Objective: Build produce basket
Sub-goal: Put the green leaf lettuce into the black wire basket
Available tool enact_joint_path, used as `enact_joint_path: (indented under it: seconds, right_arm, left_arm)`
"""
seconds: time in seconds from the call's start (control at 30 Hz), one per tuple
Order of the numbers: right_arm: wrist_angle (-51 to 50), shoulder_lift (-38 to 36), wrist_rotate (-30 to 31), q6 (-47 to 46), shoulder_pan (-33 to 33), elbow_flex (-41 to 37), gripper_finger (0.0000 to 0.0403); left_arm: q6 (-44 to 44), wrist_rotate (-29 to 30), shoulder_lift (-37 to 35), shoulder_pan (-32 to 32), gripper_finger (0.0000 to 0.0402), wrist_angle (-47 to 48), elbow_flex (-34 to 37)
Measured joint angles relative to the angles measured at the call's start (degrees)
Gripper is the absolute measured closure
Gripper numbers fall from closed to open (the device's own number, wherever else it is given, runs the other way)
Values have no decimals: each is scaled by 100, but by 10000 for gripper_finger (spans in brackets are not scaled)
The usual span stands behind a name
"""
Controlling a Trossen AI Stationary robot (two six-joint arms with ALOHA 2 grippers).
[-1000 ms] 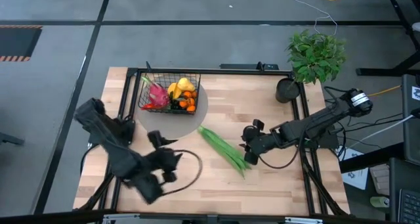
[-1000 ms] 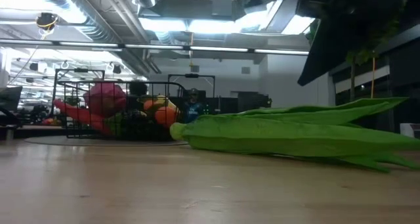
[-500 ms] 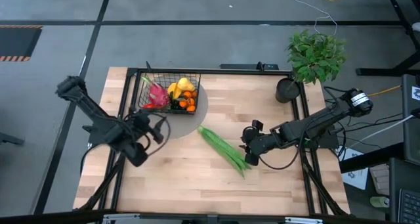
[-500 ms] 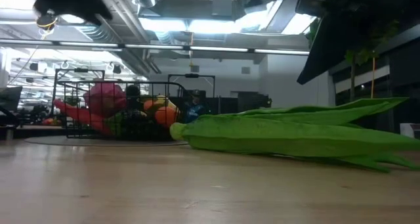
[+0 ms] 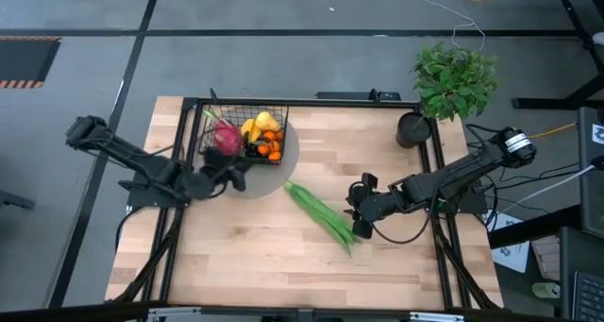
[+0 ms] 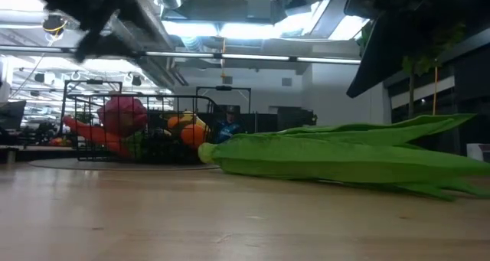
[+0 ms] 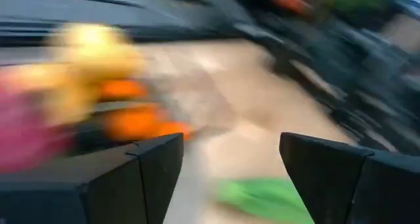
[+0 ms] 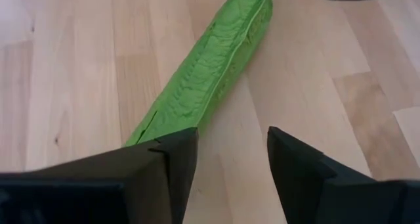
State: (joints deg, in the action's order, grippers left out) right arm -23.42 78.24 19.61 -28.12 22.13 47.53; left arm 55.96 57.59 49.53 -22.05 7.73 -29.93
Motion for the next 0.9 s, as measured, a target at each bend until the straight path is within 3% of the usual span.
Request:
enact_joint_path:
  seconds: [0.13,0.2,0.27,0.4,0.57,0.7,0.8,0.9]
  right_arm:
    - [0,0,-30,-2,0,0,232]
    - [-4,0,-30,4,0,0,232]
    - [-47,0,-34,4,0,0,232]
    - [-98,0,-42,8,9,0,232]
    - [-140,0,-263,-2,22,0,232]
    - [-146,0,-334,-4,22,0,232]
    - [-144,0,-332,-4,22,0,232]
    - [-140,0,-329,-4,22,0,232]
  left_arm:
    - [-2570,-2517,253,602,159,-2652,-22]
    - [-3702,-3905,421,922,159,-3224,0]
    - [-4574,-4856,541,1193,159,-3403,-2]
    - [-5558,-4852,481,1479,159,-3031,-2]
    - [-5115,-4809,228,1502,159,-2247,2]
    - [-4894,-4851,-523,1504,159,-1331,7]
    - [-4868,-5151,-1111,1502,159,-1385,326]
    - [-4902,-5425,-1725,1502,159,-2073,909]
